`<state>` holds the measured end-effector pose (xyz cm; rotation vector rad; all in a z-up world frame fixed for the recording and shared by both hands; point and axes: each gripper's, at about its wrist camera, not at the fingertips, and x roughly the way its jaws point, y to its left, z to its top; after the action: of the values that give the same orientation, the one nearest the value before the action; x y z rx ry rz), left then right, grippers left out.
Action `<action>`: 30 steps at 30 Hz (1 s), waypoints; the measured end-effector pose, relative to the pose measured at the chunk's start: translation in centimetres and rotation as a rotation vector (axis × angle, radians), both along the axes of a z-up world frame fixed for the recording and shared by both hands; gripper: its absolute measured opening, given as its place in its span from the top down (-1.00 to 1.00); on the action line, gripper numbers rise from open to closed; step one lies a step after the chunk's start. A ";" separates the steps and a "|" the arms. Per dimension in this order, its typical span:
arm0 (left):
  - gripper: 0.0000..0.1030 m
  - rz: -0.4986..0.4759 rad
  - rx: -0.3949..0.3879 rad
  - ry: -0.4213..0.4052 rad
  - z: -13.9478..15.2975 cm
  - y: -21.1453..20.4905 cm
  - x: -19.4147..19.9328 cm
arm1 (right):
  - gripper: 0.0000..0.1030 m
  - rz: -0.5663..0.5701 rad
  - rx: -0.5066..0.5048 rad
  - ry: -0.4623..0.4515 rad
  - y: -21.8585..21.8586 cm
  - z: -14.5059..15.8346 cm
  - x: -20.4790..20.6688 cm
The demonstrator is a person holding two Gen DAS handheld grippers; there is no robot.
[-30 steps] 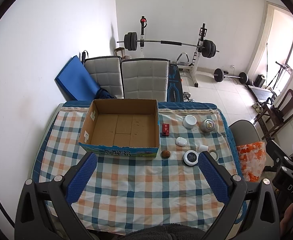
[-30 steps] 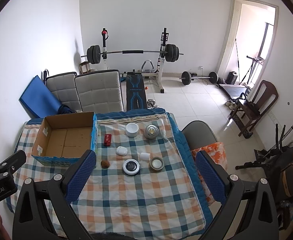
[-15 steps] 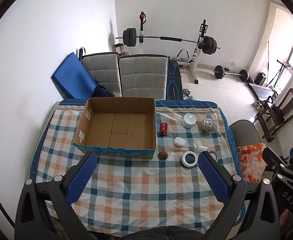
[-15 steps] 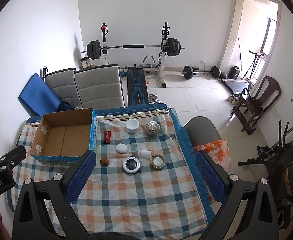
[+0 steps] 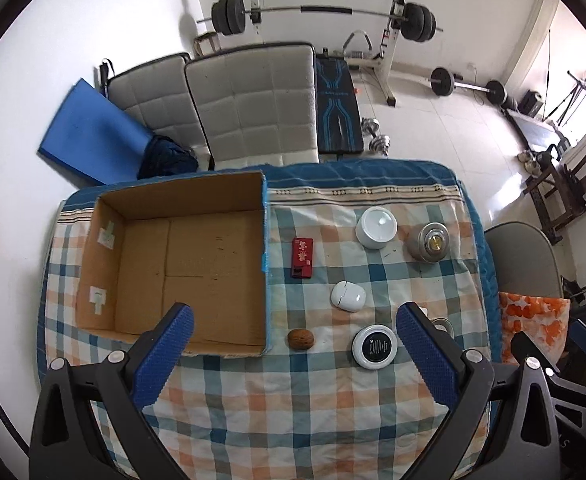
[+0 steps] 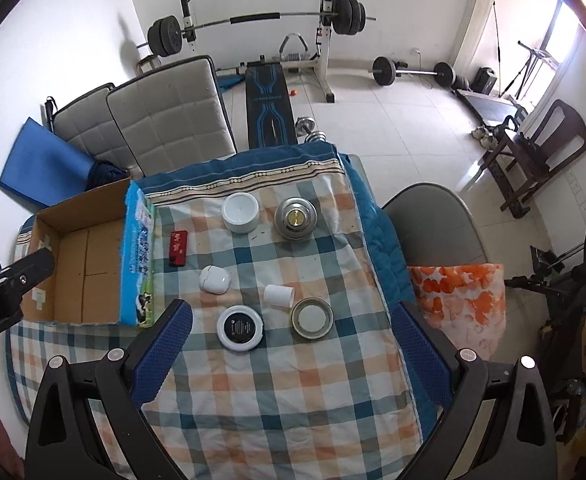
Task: Organize rigid objects
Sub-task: 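Grasp the white jar with the left tool while the right tool grasps the silver tin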
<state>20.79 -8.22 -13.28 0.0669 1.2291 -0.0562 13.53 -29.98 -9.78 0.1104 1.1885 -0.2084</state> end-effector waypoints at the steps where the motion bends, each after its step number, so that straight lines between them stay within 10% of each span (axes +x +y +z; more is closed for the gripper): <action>1: -1.00 -0.007 -0.004 0.031 -1.4 -0.6 1.5 | -0.97 -0.002 0.019 0.013 -0.6 -1.4 1.7; 9: -1.00 -0.029 0.015 0.215 -12.9 -5.2 11.6 | -0.96 -0.092 0.086 0.190 -6.0 -15.1 14.5; 18: -1.00 -0.032 0.024 0.327 -20.3 -6.8 16.6 | -0.71 -0.190 0.308 0.373 -9.6 -26.9 19.8; 21: -1.00 -0.024 0.010 0.346 -21.3 -6.7 17.3 | -0.42 -0.182 0.335 0.405 -9.3 -28.8 20.4; 30: -1.00 -0.094 -0.041 0.401 -22.5 -9.4 18.9 | -0.42 -0.097 0.170 0.476 -11.3 -27.4 20.8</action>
<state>39.66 -17.66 -35.77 0.0798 1.6245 -0.1830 34.28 -41.25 -37.18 0.2795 1.6770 -0.2257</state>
